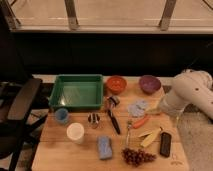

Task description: Place sponge in purple bowl

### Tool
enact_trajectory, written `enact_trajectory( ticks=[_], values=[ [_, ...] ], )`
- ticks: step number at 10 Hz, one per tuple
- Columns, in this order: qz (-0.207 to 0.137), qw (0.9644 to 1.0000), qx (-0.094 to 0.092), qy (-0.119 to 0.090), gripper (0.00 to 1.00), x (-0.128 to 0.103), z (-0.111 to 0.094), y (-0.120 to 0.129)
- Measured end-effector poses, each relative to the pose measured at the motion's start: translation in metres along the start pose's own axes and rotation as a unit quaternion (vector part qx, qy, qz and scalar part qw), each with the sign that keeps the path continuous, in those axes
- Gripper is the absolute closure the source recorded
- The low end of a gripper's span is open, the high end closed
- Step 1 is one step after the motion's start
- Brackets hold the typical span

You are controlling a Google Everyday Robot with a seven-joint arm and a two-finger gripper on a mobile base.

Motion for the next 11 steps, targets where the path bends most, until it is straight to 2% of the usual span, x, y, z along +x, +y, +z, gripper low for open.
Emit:
enact_trajectory(
  ticks=[1,2,3,4,6,10,11],
  values=[
    [-0.046,0.9989,0.002,0.01,0.2,-0.015,-0.001,-0.017],
    [-0.094,0.9954,0.006,0.02,0.2,-0.034,0.0,-0.037],
    [-0.146,0.9889,0.012,0.025,0.2,-0.055,0.003,-0.06],
    [-0.182,0.9828,0.014,0.025,0.2,-0.073,0.008,-0.08],
    [-0.216,0.9762,0.017,0.019,0.2,-0.097,0.016,-0.103],
    [-0.218,0.9757,0.012,0.017,0.2,-0.097,0.017,-0.103],
    [-0.23,0.9732,0.005,0.004,0.2,-0.096,0.022,-0.106]
  ],
)
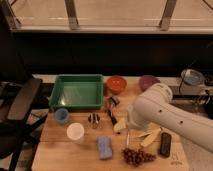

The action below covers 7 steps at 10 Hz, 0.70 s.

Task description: Place sponge in purple bowl

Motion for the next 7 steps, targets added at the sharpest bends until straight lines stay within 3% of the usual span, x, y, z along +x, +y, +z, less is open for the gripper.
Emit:
enact_trajectory(
  ticks=[3,7],
  values=[
    [-0.04,0.9985,-0.003,-0.037,0.2,0.006,0.035,-0.03],
    [-0.088,0.9924,0.012,-0.085,0.2,0.008,0.086,-0.074]
  ],
)
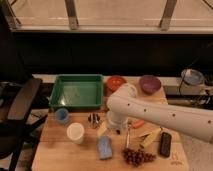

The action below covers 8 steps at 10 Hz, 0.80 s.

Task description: Place sponge in purple bowl

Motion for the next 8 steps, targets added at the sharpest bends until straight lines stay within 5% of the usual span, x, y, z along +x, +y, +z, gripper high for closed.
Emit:
enact_trajectory(
  ticks=[4,8],
  values=[
    [-0.029,0.9986,0.014,-0.041,0.2,-0.005,0.04,-0.032],
    [-0.022,0.9958,0.02,-0.086,0.2,-0.017,0.078,-0.031]
  ],
)
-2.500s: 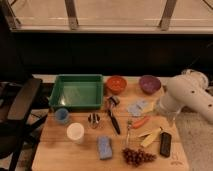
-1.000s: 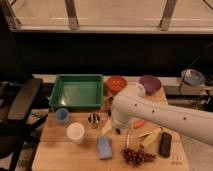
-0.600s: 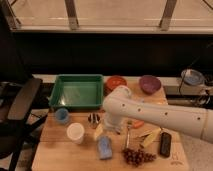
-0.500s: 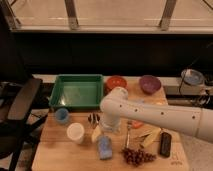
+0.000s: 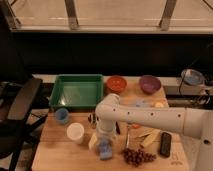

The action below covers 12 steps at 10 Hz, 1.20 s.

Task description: Place sponge in purple bowl

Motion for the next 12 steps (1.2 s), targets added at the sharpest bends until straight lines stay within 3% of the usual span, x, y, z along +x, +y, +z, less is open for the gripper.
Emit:
enact_trajectory(
  ticks=[2,8,10,12],
  values=[
    [0.008,0.9999,0.002,-0.015,0.37,-0.004,0.017,0.009],
    [0.009,0.9999,0.004,-0.012,0.94,-0.007,0.014,0.012],
    [0.009,0.9999,0.003,-0.012,1.0,-0.006,0.013,0.012],
    [0.027,0.9995,0.011,0.013,1.0,-0.002,-0.007,0.022]
  ],
)
